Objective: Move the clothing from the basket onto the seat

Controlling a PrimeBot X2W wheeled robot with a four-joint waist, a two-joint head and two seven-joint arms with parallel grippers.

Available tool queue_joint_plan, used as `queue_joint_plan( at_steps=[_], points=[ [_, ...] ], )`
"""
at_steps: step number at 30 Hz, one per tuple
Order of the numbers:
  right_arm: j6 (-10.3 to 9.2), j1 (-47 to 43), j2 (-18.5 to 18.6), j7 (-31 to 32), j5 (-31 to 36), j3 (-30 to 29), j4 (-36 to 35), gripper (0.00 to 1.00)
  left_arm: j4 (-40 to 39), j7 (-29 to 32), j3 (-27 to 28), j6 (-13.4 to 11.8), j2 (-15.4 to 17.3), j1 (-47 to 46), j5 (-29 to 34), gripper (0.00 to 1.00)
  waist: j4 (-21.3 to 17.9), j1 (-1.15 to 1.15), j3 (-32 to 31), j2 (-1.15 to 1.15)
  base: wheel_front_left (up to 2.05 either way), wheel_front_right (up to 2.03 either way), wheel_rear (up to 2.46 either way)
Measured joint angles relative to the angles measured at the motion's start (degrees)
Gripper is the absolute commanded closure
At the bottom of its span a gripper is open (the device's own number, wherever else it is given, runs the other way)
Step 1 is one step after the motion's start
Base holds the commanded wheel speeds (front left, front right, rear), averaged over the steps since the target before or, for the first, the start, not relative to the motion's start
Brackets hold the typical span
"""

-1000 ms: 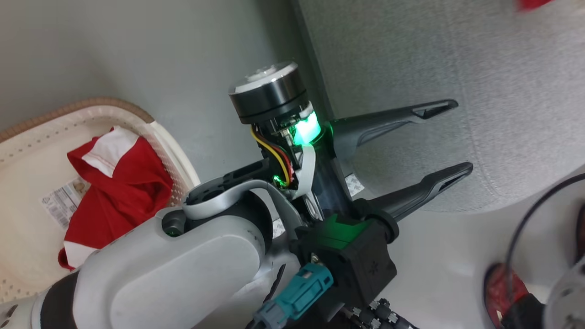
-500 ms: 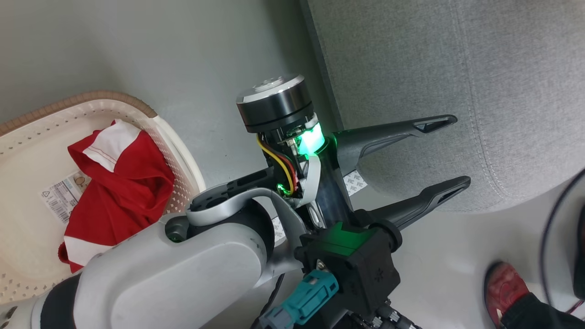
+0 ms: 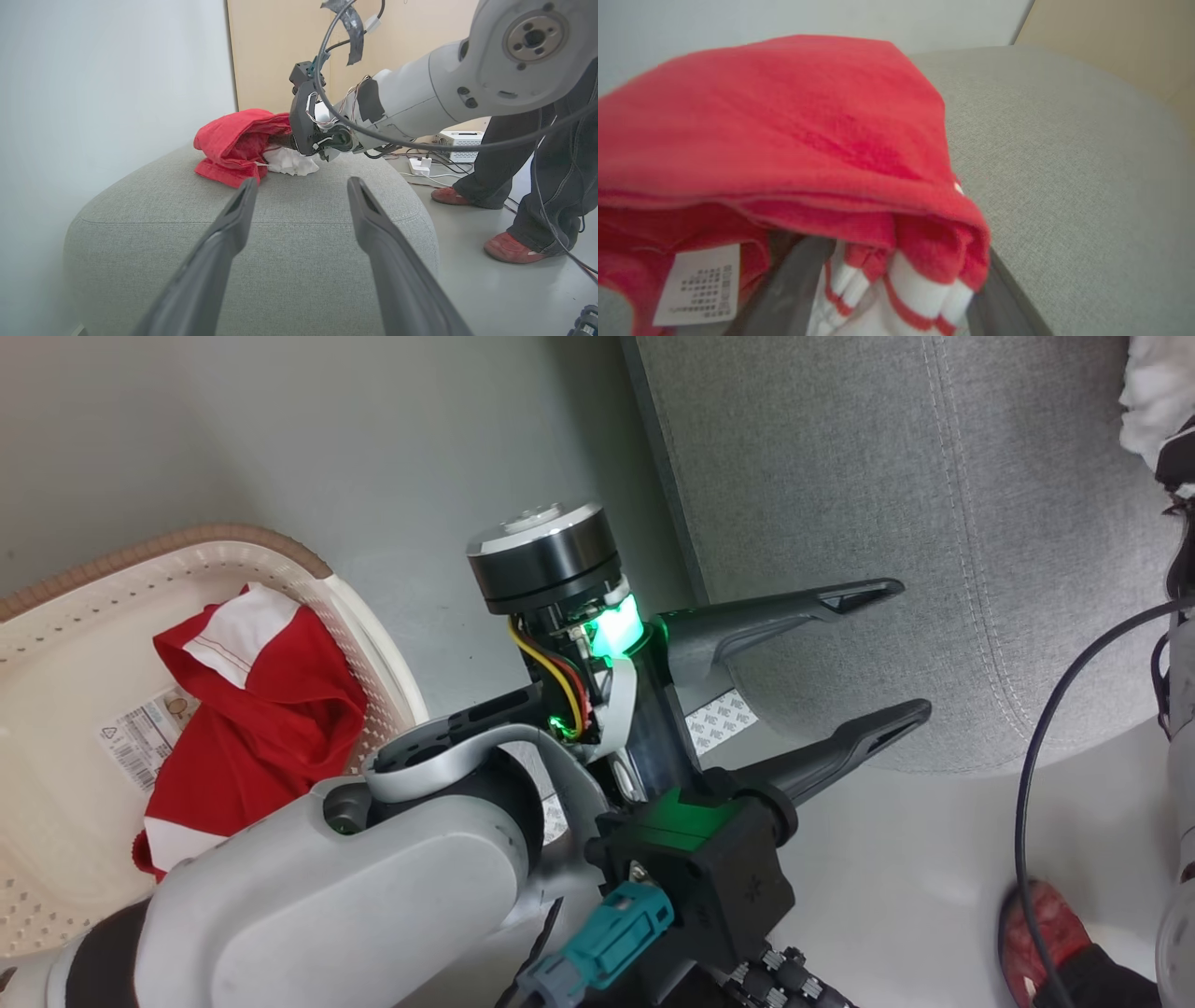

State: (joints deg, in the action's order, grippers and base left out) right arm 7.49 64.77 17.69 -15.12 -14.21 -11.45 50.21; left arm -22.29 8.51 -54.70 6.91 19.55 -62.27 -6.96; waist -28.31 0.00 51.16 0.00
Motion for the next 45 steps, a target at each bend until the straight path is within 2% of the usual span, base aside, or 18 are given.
queue_joint_plan(
  at_steps=[5, 12, 13, 22, 25, 28, 33, 45],
  points=[
    [0.0, -1.7, -0.3, 0.0, 2.4, -1.8, -3.2, 0.0, -0.2, -0.5, 0.4, -1.0, 0.8, 0.4, -0.1, 0.0, 0.2, 0.0, -1.0, 0.0, 0.0, 0.0, 0.0],
    [0.0, -14.6, -3.6, 0.0, 6.6, -5.1, -14.7, 0.0, 0.2, -3.1, 2.0, -3.7, 2.7, 3.7, -0.8, 0.0, 1.3, 0.0, -4.4, 0.0, 0.0, 0.0, 0.0],
    [0.0, -14.6, -3.6, 0.0, 6.6, -5.1, -14.7, 0.0, 0.2, -3.1, 2.0, -3.7, 2.7, 3.7, -0.8, 0.0, 1.3, 0.0, -4.4, 0.0, 0.0, 0.0, 0.0],
    [0.01, -32.2, -11.2, 2.0, 12.1, -5.4, -36.4, 0.0, 3.6, -9.8, 4.9, -8.6, 4.4, 10.2, -3.6, 0.0, 4.4, 0.0, -10.3, -0.01, 0.0, 0.0, 0.0],
    [0.0, -37.4, -12.1, 4.6, 13.1, -3.7, -44.5, 0.0, 5.5, -12.7, 6.1, -10.3, 4.4, 12.8, -5.1, 0.0, 6.2, -0.01, -12.5, -0.01, 0.0, 0.0, 0.0],
    [0.01, -41.1, -12.7, 7.2, 14.5, -1.3, -49.5, 0.0, 7.9, -15.6, 7.3, -12.3, 3.9, 15.7, -7.3, 0.0, 8.4, -0.01, -14.7, -0.01, 0.0, 0.0, 0.0],
    [0.02, -45.0, -12.7, 8.5, 14.9, 3.0, -52.0, 0.0, 11.4, -19.5, 9.8, -15.9, 3.3, 20.6, -10.1, 0.0, 12.5, 0.0, -18.6, -0.01, 0.0, 0.0, 0.0],
    [0.02, -48.7, -6.4, 3.7, 10.3, 16.5, -49.2, 0.0, 14.0, -23.2, 18.0, -23.9, 2.6, 34.5, -17.0, 0.0, 23.5, 0.0, -28.4, -0.01, 0.0, 0.0, 0.0]
  ],
)
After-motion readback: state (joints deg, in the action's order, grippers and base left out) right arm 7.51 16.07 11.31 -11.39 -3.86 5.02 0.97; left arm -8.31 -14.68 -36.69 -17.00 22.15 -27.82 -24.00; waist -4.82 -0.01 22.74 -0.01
